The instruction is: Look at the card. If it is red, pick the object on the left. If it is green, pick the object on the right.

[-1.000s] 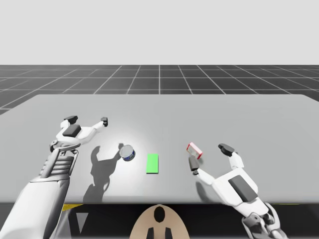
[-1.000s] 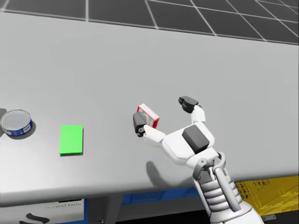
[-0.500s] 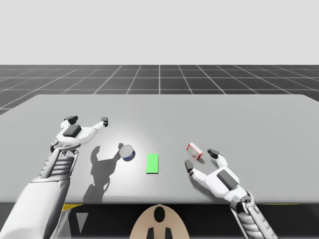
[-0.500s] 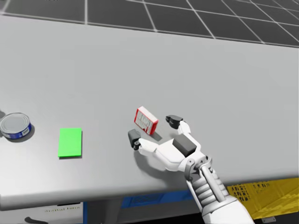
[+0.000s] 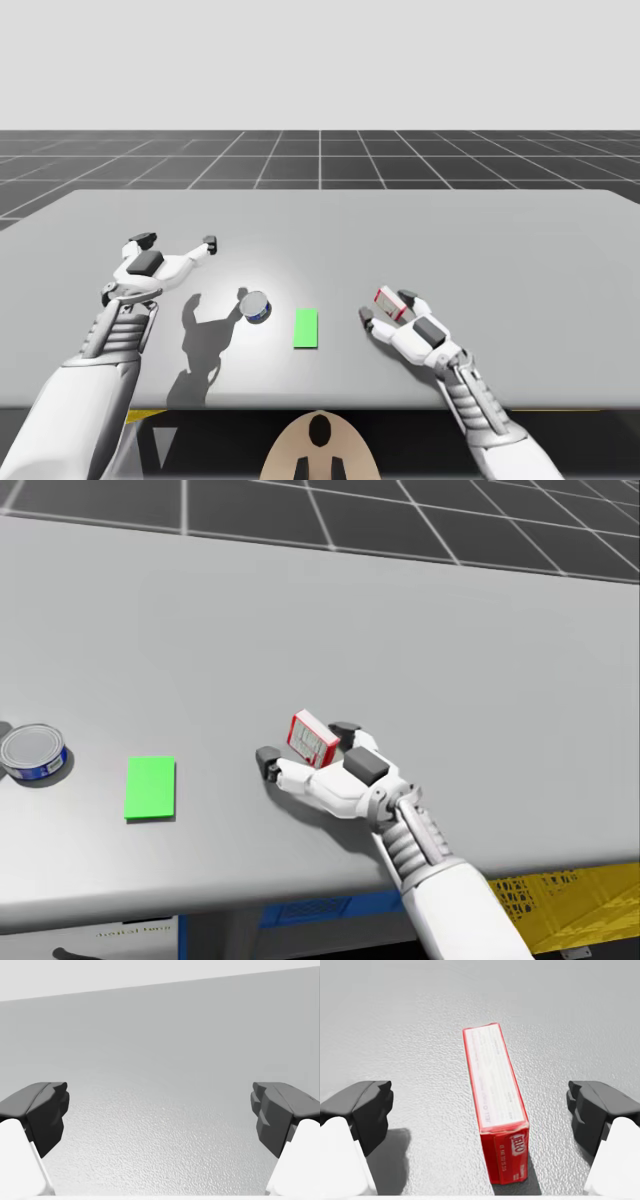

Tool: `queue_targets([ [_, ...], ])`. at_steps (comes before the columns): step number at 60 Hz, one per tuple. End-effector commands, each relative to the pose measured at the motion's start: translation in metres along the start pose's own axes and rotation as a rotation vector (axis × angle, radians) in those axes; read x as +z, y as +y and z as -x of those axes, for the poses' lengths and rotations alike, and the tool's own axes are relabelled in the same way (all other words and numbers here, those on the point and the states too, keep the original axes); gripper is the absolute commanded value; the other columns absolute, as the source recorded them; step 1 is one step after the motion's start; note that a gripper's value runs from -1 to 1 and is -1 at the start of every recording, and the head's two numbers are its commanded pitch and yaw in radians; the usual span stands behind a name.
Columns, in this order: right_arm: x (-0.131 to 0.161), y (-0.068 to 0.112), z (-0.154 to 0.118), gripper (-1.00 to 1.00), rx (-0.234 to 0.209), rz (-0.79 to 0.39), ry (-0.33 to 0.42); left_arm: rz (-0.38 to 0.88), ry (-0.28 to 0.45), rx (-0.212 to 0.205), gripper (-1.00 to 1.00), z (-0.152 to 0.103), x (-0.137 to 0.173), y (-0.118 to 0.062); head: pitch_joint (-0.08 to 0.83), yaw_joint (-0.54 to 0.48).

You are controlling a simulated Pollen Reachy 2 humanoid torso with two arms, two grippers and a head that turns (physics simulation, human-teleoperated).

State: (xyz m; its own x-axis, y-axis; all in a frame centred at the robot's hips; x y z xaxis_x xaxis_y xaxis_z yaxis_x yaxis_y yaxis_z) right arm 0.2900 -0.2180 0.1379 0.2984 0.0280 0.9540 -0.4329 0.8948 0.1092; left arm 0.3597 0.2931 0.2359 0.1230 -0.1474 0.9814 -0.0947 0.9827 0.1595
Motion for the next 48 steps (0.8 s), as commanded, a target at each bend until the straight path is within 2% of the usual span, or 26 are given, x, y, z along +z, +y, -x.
queue_targets([
  [1, -0.004, -0.001, 0.003, 0.12, 0.006, 0.023, 0.05, 0.001, 0.001, -0.003, -1.0, 0.001, 0.0, -0.001, 0.66, -0.29],
  [2, -0.004, -0.001, 0.003, 0.29, 0.011, 0.026, 0.046, 0.002, 0.001, -0.003, -1.0, 0.001, 0.0, -0.001, 0.659, -0.29],
  [3, -0.004, -0.001, 0.004, 0.72, 0.012, 0.023, 0.046, 0.002, 0.002, -0.004, -1.0, 0.001, 0.0, -0.001, 0.659, -0.29],
  [4, -0.004, -0.001, 0.004, 0.87, 0.013, 0.024, 0.045, 0.002, 0.002, -0.004, -1.0, 0.001, 0.0, -0.001, 0.659, -0.29],
  [5, -0.004, -0.001, 0.004, 0.87, 0.013, 0.024, 0.045, 0.002, 0.002, -0.004, -1.0, 0.001, 0.0, -0.001, 0.659, -0.29],
  [6, -0.004, -0.001, 0.004, 0.98, 0.011, 0.032, 0.047, 0.002, 0.002, -0.005, -1.0, 0.001, 0.0, -0.001, 0.658, -0.29],
  [7, -0.004, -0.001, 0.005, 1.0, 0.012, 0.033, 0.048, 0.003, 0.003, -0.005, -1.0, 0.001, 0.0, -0.002, 0.658, -0.29],
  [18, -0.004, 0.0, 0.006, 1.0, 0.014, 0.04, 0.05, 0.003, 0.006, -0.01, -1.0, 0.002, 0.0, -0.003, 0.628, -0.3],
  [25, -0.004, -0.001, 0.006, 1.0, 0.014, 0.039, 0.046, 0.002, 0.008, -0.012, -1.0, 0.003, 0.0, -0.004, 0.543, -0.3],
  [31, -0.003, 0.0, 0.006, 1.0, 0.014, 0.036, 0.041, 0.001, 0.01, -0.015, -1.0, 0.003, 0.0, -0.004, 0.423, -0.3],
  [35, -0.003, 0.0, 0.006, 1.0, 0.015, 0.034, 0.039, 0.001, 0.01, -0.015, -1.0, 0.003, 0.0, -0.004, 0.375, -0.31],
  [44, 0.0, 0.002, 0.004, 1.0, 0.036, 0.035, 0.01, -0.003, 0.005, -0.019, -1.0, 0.004, 0.0, -0.004, 0.323, -0.32],
  [48, 0.005, 0.003, -0.005, 1.0, 0.027, 0.032, -0.012, -0.005, 0.006, -0.017, -1.0, 0.004, 0.0, -0.003, 0.319, -0.32],
])
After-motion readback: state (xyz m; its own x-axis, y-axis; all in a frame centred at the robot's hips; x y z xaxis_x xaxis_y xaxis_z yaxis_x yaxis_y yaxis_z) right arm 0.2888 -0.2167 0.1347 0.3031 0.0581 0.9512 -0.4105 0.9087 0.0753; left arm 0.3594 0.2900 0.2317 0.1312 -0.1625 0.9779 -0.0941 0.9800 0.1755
